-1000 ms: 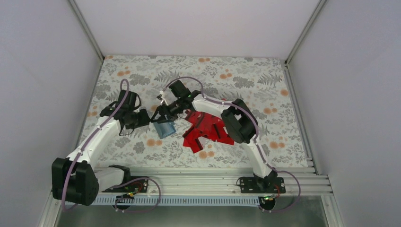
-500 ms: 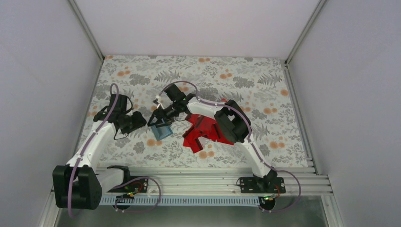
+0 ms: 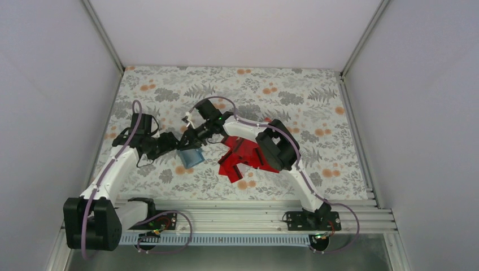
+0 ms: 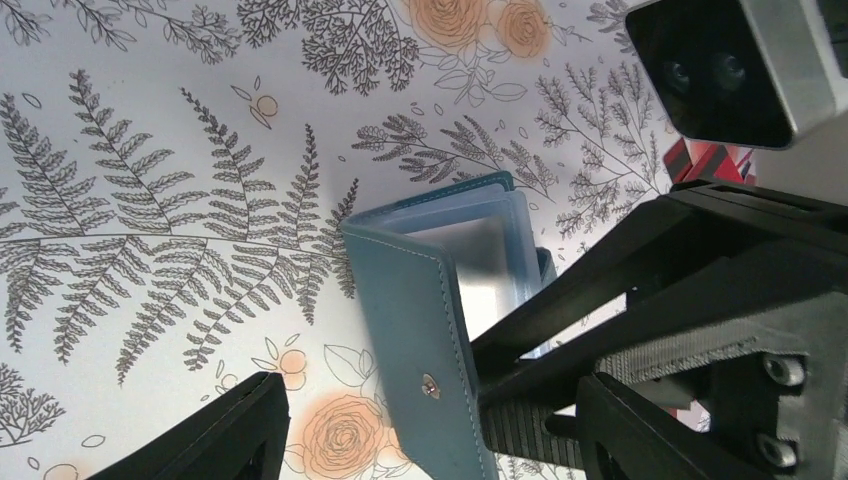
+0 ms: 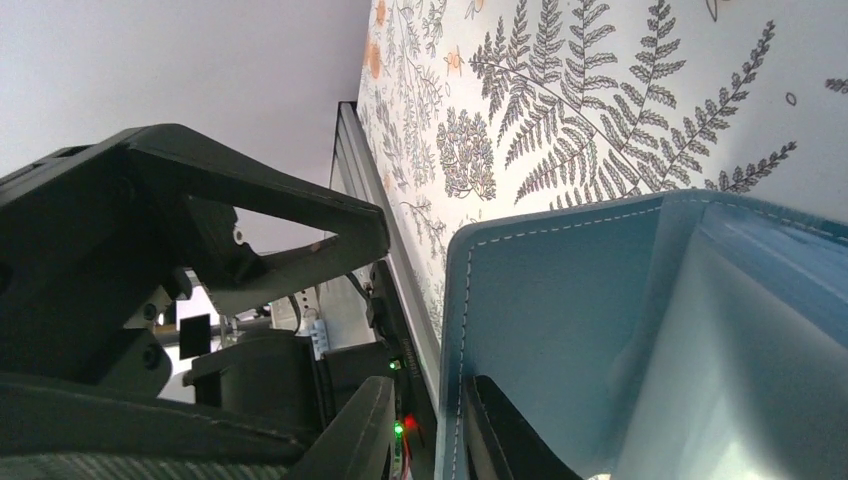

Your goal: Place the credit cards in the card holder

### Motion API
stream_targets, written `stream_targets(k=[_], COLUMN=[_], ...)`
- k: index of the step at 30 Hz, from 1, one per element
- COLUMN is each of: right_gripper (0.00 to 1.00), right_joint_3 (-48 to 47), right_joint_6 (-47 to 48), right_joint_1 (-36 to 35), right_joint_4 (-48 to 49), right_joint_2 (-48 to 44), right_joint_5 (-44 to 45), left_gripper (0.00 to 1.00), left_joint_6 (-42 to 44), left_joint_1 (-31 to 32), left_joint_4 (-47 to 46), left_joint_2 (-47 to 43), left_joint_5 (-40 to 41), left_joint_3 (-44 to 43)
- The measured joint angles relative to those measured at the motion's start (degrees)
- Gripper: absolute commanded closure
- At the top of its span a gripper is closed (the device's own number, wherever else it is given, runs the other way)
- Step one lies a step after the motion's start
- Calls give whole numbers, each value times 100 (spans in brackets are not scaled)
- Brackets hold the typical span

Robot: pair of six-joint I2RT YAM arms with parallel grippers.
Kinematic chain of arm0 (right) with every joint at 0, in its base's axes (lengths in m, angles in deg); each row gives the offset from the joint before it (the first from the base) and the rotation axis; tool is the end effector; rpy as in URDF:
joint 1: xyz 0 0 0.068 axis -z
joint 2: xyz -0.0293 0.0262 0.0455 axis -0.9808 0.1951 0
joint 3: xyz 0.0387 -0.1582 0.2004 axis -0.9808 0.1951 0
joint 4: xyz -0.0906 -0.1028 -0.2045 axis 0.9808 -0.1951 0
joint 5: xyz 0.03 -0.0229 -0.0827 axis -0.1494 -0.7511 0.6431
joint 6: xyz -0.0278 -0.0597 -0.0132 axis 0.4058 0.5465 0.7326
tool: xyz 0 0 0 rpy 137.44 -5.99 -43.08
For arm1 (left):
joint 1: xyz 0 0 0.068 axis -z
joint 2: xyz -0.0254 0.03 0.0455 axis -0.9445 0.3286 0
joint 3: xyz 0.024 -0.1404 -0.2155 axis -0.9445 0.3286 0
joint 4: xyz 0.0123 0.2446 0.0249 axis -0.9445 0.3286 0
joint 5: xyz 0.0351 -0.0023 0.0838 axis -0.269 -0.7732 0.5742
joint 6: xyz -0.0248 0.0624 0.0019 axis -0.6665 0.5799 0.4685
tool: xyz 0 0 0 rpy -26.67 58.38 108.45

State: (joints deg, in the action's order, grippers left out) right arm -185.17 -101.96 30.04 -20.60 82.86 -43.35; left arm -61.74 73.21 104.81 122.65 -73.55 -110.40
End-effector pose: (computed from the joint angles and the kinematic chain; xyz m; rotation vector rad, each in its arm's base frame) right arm 0.2900 0.4006 0.1376 0.7066 -2.3310 -1.6210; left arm 0.1983 -0.0254 0.1989 -0.4846 2.6517 -0.5962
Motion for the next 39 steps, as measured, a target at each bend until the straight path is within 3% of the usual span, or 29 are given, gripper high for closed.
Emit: stream_targets(k=[5, 15, 21, 26, 35, 39], right_gripper=[90, 90, 90, 90, 90, 78], right_joint_3=[4, 11, 11, 11, 13, 0], right_joint_6=[37, 42, 48, 46, 46, 181], right_joint_1=[-33, -57, -144, -160, -160, -160], right_joint_4=[-2, -2, 68, 103, 120, -52], right_joint_2=[9, 153, 153, 153, 153, 153], right_joint_5=[-39, -55, -125, -122, -94, 15], left_gripper=[30, 48, 49, 59, 97, 98], left_joint_6=[-162, -339, -361, -354, -356, -323], left_joint_1=[0, -103, -192, -197, -197, -197], left_joint_4=[-103, -461, -584, -586, -752, -846], left_joint_2=[129, 518, 815, 828, 861, 944], left_joint_5=[-42, -184, -173, -173, -271, -264], left_joint_3=[15, 129, 186, 186, 374, 457])
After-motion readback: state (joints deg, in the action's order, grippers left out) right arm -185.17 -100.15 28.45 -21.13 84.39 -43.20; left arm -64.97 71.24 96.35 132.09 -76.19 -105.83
